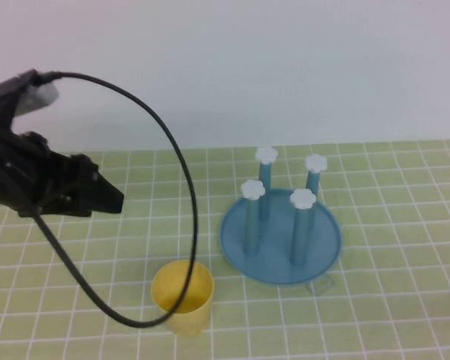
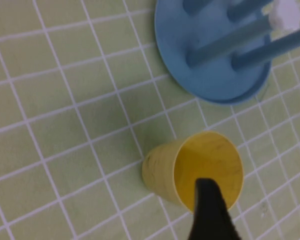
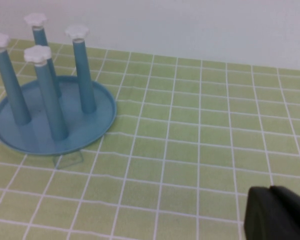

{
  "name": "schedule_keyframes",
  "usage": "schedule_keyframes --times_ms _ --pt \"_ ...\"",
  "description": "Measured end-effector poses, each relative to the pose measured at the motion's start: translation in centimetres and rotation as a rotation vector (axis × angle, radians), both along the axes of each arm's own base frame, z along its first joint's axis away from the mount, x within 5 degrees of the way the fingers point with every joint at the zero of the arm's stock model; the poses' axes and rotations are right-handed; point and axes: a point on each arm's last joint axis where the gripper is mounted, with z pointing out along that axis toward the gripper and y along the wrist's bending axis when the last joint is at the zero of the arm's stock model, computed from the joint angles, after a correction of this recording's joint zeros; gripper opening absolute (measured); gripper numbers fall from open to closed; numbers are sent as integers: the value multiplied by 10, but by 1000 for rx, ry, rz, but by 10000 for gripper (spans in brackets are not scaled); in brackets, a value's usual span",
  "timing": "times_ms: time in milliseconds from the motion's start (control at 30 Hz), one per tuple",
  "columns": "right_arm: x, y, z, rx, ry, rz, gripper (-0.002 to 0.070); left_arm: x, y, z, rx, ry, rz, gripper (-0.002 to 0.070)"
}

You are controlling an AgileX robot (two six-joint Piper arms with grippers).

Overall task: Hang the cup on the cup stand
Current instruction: Pick up the cup from the table

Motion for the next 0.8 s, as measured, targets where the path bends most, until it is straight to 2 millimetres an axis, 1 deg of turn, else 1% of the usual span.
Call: schedule_keyframes --times_ms 100,200,367,433,567,800 --pt "0 0 -1 -2 7 2 -2 2 -13 -10 54 27 -61 379" --pt "0 0 -1 -13 7 2 -2 1 -31 -18 131 34 -104 379" --pt "0 0 -1 -17 12 4 -2 3 -56 -24 207 -26 -112 379" --pt "0 0 -1 -17 12 4 -2 5 -61 -30 232 -15 -119 379" --pt "-1 0 -1 -19 12 5 -2 15 -65 -52 304 46 -119 379" --pt "-1 0 -1 -19 14 5 -2 30 -71 -85 301 158 -105 379"
